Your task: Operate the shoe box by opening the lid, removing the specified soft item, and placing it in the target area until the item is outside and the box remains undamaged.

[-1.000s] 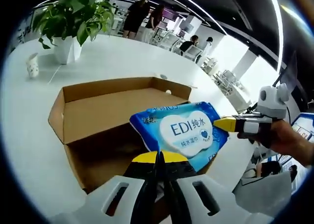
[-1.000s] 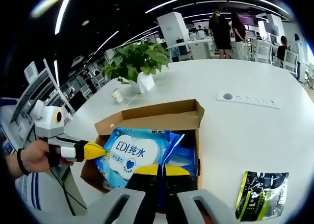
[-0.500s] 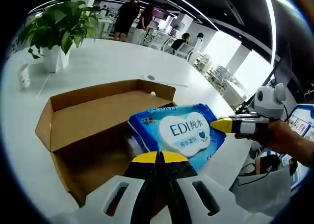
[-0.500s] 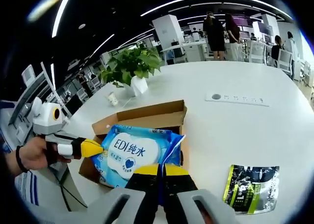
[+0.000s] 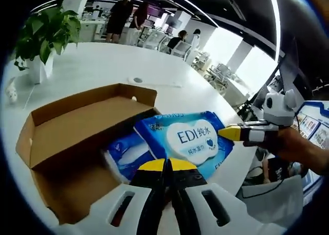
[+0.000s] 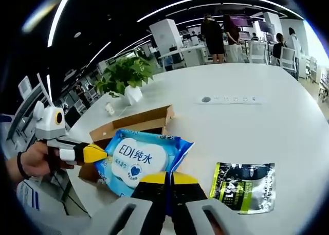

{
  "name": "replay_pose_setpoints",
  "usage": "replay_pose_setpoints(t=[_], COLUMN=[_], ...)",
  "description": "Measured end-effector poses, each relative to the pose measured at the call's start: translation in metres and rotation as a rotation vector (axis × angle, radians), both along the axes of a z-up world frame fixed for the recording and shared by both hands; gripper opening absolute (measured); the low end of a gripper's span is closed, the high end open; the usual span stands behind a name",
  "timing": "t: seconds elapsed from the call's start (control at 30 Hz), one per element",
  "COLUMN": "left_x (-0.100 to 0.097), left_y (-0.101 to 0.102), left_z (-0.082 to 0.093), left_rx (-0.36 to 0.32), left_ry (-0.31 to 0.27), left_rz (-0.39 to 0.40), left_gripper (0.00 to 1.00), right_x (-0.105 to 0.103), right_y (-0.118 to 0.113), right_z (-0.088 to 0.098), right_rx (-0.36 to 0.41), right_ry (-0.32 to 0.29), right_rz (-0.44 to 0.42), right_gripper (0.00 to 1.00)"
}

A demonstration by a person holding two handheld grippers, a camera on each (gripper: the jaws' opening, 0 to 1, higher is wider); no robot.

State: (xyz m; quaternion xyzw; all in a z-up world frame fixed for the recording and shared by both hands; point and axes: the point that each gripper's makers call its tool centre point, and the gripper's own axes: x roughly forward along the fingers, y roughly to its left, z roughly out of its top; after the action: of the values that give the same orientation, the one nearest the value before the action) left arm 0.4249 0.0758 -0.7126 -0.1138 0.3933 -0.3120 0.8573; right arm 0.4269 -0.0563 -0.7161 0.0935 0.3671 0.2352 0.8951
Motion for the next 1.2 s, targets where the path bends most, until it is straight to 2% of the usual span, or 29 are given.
replay_pose_setpoints(t=[0.57, 1.2], left_x=[-0.009, -0.023], left_y=[-0.066, -0.121], left_z=[-0.006, -0.016], left_rx=[0.001, 0.016], left_ry=[0.01, 0.016], left_rz=[-0.096, -0.165], left_gripper=[0.0, 0.0], right_x=[-0.019, -0.034], right_y=[-0.066, -0.12], right_z=[-0.008, -0.019], right_rx=[-0.002, -0.001], right_ry=[0.019, 0.035], right_rz=[-0.085, -0.134], right_gripper=[0.0, 0.0])
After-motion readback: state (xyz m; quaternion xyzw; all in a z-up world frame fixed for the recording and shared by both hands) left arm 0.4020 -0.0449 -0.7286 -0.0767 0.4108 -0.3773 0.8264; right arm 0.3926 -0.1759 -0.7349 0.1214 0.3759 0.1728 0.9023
